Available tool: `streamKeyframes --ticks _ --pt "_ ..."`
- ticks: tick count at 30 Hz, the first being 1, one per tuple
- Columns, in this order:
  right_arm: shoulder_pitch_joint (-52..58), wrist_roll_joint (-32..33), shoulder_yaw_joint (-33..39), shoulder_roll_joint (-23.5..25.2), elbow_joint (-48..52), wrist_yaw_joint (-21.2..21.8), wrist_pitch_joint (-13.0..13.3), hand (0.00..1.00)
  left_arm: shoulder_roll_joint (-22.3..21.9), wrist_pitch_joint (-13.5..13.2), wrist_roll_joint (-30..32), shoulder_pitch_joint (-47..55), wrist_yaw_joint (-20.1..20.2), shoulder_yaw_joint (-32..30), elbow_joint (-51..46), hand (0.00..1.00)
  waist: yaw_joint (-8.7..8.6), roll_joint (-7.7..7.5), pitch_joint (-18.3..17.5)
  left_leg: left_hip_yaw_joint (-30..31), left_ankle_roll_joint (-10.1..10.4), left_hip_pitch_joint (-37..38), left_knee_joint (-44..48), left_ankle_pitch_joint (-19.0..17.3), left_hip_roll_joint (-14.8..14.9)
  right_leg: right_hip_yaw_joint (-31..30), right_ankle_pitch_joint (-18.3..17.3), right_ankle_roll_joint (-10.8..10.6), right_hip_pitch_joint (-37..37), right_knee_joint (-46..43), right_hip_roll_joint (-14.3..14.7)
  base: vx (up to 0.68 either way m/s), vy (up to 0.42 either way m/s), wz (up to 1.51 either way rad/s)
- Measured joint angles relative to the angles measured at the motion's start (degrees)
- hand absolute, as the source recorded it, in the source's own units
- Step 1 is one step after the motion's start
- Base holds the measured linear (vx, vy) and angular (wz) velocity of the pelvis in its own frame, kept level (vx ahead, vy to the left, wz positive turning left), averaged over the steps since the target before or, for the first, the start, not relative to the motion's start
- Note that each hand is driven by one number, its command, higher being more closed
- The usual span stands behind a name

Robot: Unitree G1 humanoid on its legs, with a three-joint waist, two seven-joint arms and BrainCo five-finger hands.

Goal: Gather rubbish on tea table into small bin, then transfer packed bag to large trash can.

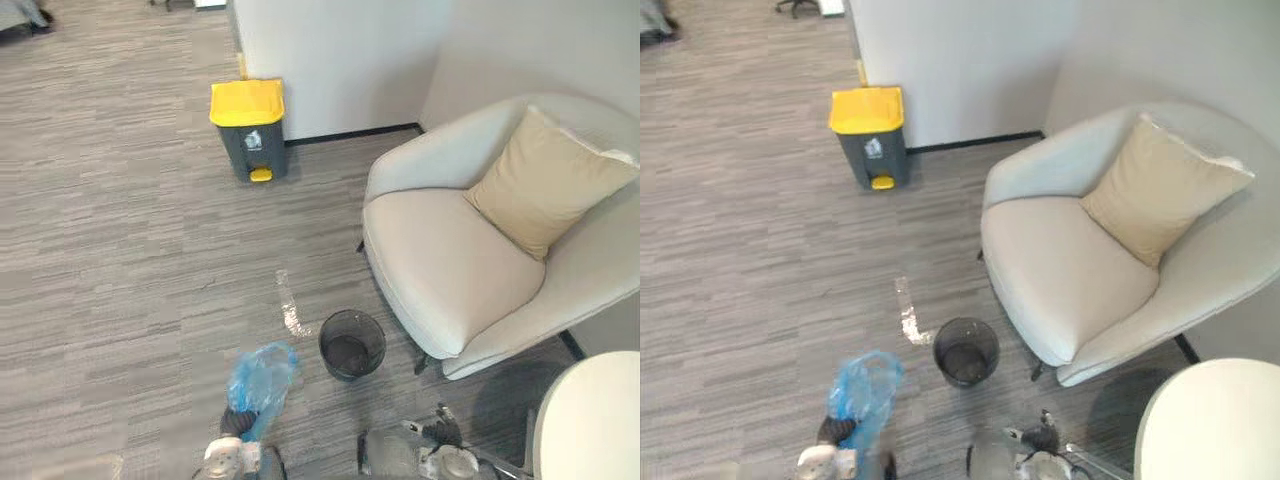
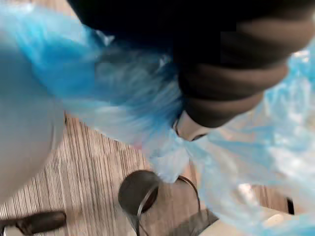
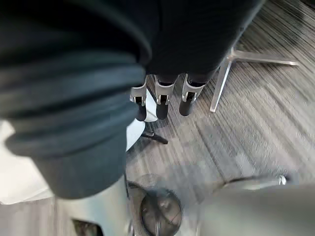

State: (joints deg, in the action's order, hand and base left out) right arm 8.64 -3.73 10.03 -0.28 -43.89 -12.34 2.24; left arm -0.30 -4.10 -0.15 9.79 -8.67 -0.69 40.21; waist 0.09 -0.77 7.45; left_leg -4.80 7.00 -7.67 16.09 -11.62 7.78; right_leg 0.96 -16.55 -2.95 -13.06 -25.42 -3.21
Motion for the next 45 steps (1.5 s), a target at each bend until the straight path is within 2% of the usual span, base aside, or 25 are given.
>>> streamKeyframes --ticks 4,9,13,15,16,18,19,20,21,22,23,25,26,27,28,29,32,35,36,37,39,40,41,42,45 --pt "-0.8 0.4 0.0 -0.4 -1.4 0.0 0.1 0.00 0.1 -0.1 0.0 -0.7 0.0 0.1 0.7 1.00 -0.09 1.37 -0.4 1.7 0.8 2.8 -3.4 1.8 1.1 2.7 1.4 2.1 4.0 4.0 1.3 0.13 -0.110 0.21" --pt "-2.9 0.5 0.5 -0.9 -4.5 0.0 0.5 0.00 2.1 -0.1 0.0 -1.9 0.0 1.3 2.7 1.00 -0.23 1.03 -0.6 2.5 1.8 4.2 -5.2 2.5 0.7 4.6 2.0 2.2 7.5 7.0 1.1 0.18 0.015 0.29" --pt "-3.7 0.5 0.5 -0.4 -5.1 0.0 0.6 0.00 3.7 -0.1 0.0 -2.6 0.0 2.8 2.6 1.00 -0.42 -0.21 -1.0 2.3 0.6 4.5 -6.2 5.1 -1.5 7.9 2.8 1.8 10.9 9.3 -1.5 0.13 0.069 0.54" --pt "-4.7 0.7 0.9 -0.3 -7.1 0.0 0.6 0.00 4.3 -0.2 -0.1 -2.9 0.0 4.2 1.5 1.00 -0.52 -1.36 -1.5 -1.6 -0.5 2.3 -6.1 8.8 -2.4 11.7 4.5 1.4 11.4 9.7 -3.7 0.09 0.041 1.12" --pt "-4.9 1.4 1.1 -0.3 -7.3 -0.1 0.5 0.00 4.4 -0.3 -0.2 -2.8 0.0 4.9 0.6 1.00 -0.74 -1.42 -1.5 -6.1 -2.5 1.2 -5.8 10.7 -2.3 14.4 6.1 1.4 11.6 9.2 -4.1 0.05 0.027 1.01" --pt "-5.3 1.4 1.4 -0.3 -7.3 -0.1 0.5 0.00 3.9 -0.2 -0.3 -3.0 0.0 5.2 -0.3 1.00 -1.26 -1.04 -1.0 -10.7 -4.0 0.8 -5.7 12.2 -1.1 16.7 7.5 2.4 8.9 2.0 -4.2 0.04 0.021 0.97" --pt "-6.2 1.4 1.4 -0.4 -7.1 -0.1 0.5 0.00 3.5 -0.4 -0.5 -3.6 -0.1 5.0 -0.3 1.00 -1.25 0.87 0.0 -12.3 -3.9 0.9 -5.8 12.2 1.1 16.7 3.9 0.8 5.6 1.9 -3.0 0.04 0.020 1.16" --pt "-6.4 1.4 0.8 0.4 -6.4 -0.2 0.5 0.00 5.4 -0.6 -0.6 -3.3 0.0 4.6 -0.1 1.00 -1.09 -2.14 0.2 -13.4 -3.5 1.2 -5.8 11.8 -0.8 16.3 12.9 0.8 8.0 16.5 -4.2 0.03 -0.005 0.96" --pt "-6.5 1.4 0.9 0.3 -6.6 -0.2 0.6 0.00 5.5 -0.5 -0.5 -3.5 0.0 4.4 0.5 1.00 -1.16 -2.20 0.4 -13.2 -3.0 1.5 -5.5 10.5 -1.0 16.6 11.4 0.5 9.2 16.1 -4.6 0.08 -0.040 0.78" --pt "-7.1 1.3 1.0 -0.3 -6.7 -0.2 0.5 0.00 4.8 -0.4 -0.5 -3.7 0.0 4.5 1.3 1.00 -1.08 -0.87 0.5 -13.8 -3.2 1.5 -5.6 7.8 0.3 17.8 11.1 0.4 9.5 16.6 -3.6 0.07 -0.011 0.43" --pt "-7.5 1.3 1.1 -0.8 -6.6 -0.3 0.6 0.00 4.5 -0.4 -0.5 -3.4 0.0 4.4 1.3 1.00 -1.09 -0.60 0.7 -14.3 -3.6 1.2 -5.4 6.7 0.2 18.5 9.9 -0.1 9.3 16.1 -3.8 0.07 0.046 0.51" --pt "-7.9 1.3 1.1 -1.4 -6.7 -0.7 0.2 0.00 4.3 -0.3 -0.4 -2.9 0.1 4.5 1.4 1.00 -1.45 -0.89 1.8 -15.0 -5.2 0.8 -2.9 2.6 -1.3 20.6 4.9 -2.0 8.5 10.9 -6.9 0.06 0.149 0.73" --pt "-5.2 1.4 1.0 -2.3 -6.8 -0.8 -0.2 0.00 4.2 -0.3 -0.2 -1.7 0.0 4.3 1.1 1.00 -2.18 -1.45 2.4 -14.7 -4.9 0.3 2.9 -3.9 -2.8 19.5 0.8 -3.3 5.8 -3.1 -11.2 0.11 0.254 0.89" --pt "-5.1 1.7 0.8 -1.6 -6.4 -0.6 -0.5 0.00 4.8 -0.2 -0.1 -0.6 -0.1 4.1 1.5 1.00 -2.14 -1.74 2.6 -13.3 -5.6 1.2 2.9 -5.3 -4.2 12.6 3.9 -1.3 0.0 -15.3 -12.8 0.20 0.302 0.88" --pt "-5.4 1.8 1.0 -1.3 -5.7 -0.7 -0.3 0.00 5.4 -0.2 0.0 -0.3 -0.1 3.9 1.4 1.00 -2.80 -1.74 2.7 -12.5 -5.8 2.3 2.4 -5.4 -4.3 9.9 5.3 -1.1 -2.9 -19.4 -12.3 0.24 0.232 0.45" --pt "-5.2 1.4 0.6 -1.3 -5.9 -0.6 -0.2 0.00 6.8 0.0 0.0 0.0 -0.1 3.8 1.6 1.00 -3.01 -1.65 3.0 -11.6 -6.3 3.7 1.4 -5.8 -3.8 7.5 2.4 -1.7 -5.2 -21.0 -9.9 0.31 0.151 0.31" --pt "-5.9 1.3 0.4 -1.2 -6.6 -0.7 0.0 0.00 7.7 -0.1 0.0 -0.7 -0.2 2.5 2.9 1.00 -3.05 -1.96 2.9 -10.5 -6.4 8.3 -2.3 -6.7 -3.5 8.6 0.7 -0.4 -9.2 -15.0 -4.8 0.32 0.033 0.18" --pt "-6.0 1.2 0.4 -1.3 -6.6 -0.9 0.0 0.00 7.9 -0.1 0.1 -2.4 -0.2 2.2 4.4 1.00 -3.74 -2.12 2.9 -10.0 -4.1 12.2 -5.8 -6.7 -3.9 10.2 6.8 1.5 -10.7 -0.1 -0.8 0.50 -0.029 0.37" --pt "-5.3 1.5 0.8 -1.9 -6.5 -0.9 0.1 0.00 7.4 0.0 0.1 -2.4 -0.1 2.1 4.8 1.00 -4.24 -1.49 2.5 -8.6 -2.5 14.1 -5.5 -7.9 -3.3 8.8 11.1 5.2 -10.2 0.7 0.7 0.59 -0.044 0.35" --pt "-5.4 1.4 0.9 -2.3 -6.3 -1.1 -0.1 0.00 6.5 -0.1 0.1 -2.5 -0.1 2.0 4.3 1.00 -4.32 -0.07 2.0 -8.5 -1.7 13.6 -2.6 -7.5 -1.9 10.2 9.8 5.5 -9.3 0.7 1.1 0.74 -0.073 0.33" --pt "-5.1 1.4 0.9 -2.4 -4.2 -1.1 -0.5 0.00 5.4 0.0 0.1 -3.5 -0.1 2.1 2.8 1.00 -4.27 1.17 3.0 -8.8 0.6 9.9 10.7 -6.0 0.7 11.1 8.2 6.1 -5.3 1.4 2.1 0.56 -0.071 0.06" --pt "-4.8 1.4 0.4 -1.8 -2.7 -1.1 -0.7 0.00 4.4 0.0 0.1 -3.1 -0.1 1.6 0.8 1.00 -3.86 1.89 3.6 -8.9 0.0 4.9 27.0 -0.9 4.6 10.5 7.6 6.6 0.5 4.4 3.6 0.59 -0.038 -0.30" --pt "-4.8 1.4 0.0 -1.0 -1.5 -1.0 -0.6 0.00 3.9 0.0 0.1 -2.8 0.0 1.6 -1.1 1.00 -2.86 1.68 3.8 -10.4 -1.1 2.0 37.0 -2.3 7.8 9.4 7.2 7.1 4.6 6.2 4.3 0.69 -0.028 -0.43" --pt "-5.0 1.4 0.0 -0.4 -0.8 -1.1 -0.6 0.00 3.9 0.0 0.1 -2.8 0.0 1.9 -1.9 1.00 -2.68 1.14 4.0 -11.7 -1.6 0.4 40.2 -3.3 9.2 8.8 7.1 7.4 7.0 6.9 4.3 0.54 0.044 -0.50" --pt "-6.1 1.4 0.5 0.4 0.2 -1.2 -0.1 0.00 3.7 -0.2 0.1 -4.5 0.1 2.3 -5.0 1.00 -1.82 -1.23 3.7 -14.0 -4.8 -7.4 36.6 -5.4 10.6 5.1 7.0 7.2 12.9 8.8 2.0 0.45 0.096 -0.42"
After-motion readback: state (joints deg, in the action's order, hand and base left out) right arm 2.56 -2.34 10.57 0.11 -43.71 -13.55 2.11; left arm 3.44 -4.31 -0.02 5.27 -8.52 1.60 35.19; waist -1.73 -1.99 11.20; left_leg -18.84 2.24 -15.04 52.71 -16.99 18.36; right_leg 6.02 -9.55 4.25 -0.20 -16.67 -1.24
